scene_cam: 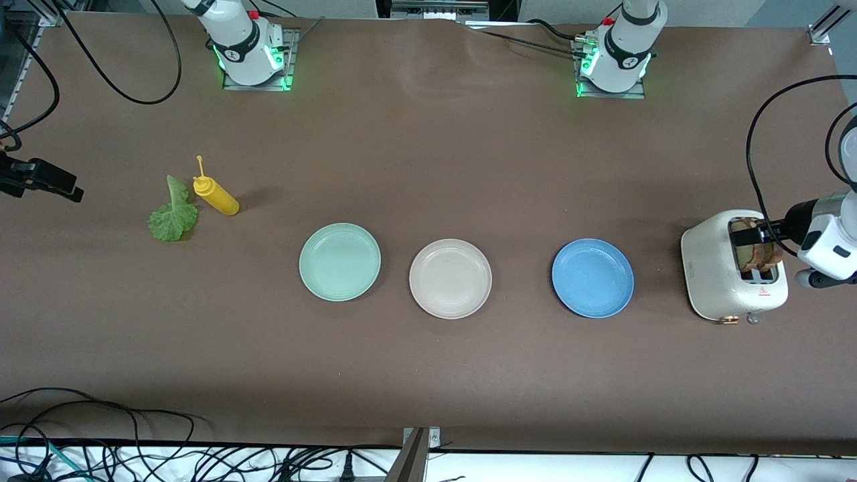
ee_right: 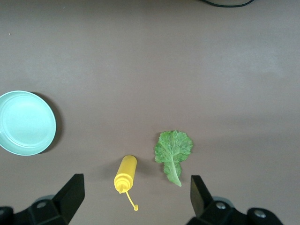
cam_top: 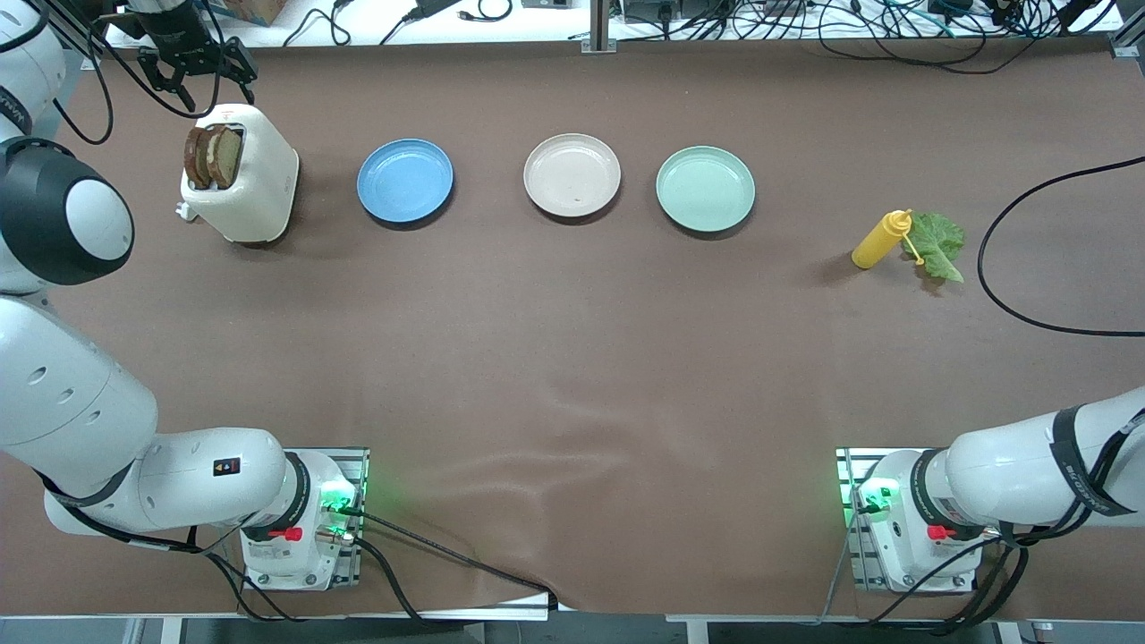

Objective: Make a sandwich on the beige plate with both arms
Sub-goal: 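Move the left gripper down over the toaster to a bread slice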

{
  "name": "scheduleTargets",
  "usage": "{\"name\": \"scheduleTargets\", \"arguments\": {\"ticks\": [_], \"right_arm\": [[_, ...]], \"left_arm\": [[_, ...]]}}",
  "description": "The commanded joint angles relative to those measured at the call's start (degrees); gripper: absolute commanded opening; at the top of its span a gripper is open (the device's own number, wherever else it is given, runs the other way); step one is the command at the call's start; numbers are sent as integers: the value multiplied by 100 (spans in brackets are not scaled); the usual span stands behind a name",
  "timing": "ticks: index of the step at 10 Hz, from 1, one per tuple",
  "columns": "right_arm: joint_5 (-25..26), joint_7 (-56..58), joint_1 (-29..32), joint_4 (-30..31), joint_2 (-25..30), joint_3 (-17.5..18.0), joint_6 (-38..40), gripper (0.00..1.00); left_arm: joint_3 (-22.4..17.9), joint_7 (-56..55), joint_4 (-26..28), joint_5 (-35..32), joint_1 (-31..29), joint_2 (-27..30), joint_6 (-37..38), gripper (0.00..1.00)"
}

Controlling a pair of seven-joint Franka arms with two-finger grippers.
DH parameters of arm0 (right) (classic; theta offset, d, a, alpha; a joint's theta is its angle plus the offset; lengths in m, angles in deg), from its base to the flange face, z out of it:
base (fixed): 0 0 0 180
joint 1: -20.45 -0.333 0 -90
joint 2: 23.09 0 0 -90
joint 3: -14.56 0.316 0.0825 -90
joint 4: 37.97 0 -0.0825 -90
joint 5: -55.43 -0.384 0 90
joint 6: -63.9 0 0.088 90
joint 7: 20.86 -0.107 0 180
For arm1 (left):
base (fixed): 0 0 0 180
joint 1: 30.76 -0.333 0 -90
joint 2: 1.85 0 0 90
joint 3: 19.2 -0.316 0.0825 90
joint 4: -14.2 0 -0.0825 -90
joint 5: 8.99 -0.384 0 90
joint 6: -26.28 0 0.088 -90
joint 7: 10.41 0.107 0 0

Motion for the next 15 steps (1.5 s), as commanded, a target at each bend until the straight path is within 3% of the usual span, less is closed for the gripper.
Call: {"name": "scheduleTargets", "arguments": {"ticks": [1, 6, 11, 13, 15], "right_arm": [[-74, 39, 51, -37, 22, 4, 65, 100], [-153, 48, 78, -37, 22, -14, 65, 100], [-153, 48, 104, -37, 22, -14, 65, 100], [-162, 48, 95, -37, 22, -14, 65, 100], [-162, 48, 95, -37, 22, -14, 65, 100]], "left_arm": [[12, 189, -186, -194, -43, -282, -181, 100], [12, 577, -63, -177, -263, -511, -367, 100], [12, 498, 192, -159, -263, -555, -367, 91], [12, 567, 219, -159, -272, -555, -358, 74], [12, 603, 210, -159, -377, -538, -236, 46]]}}
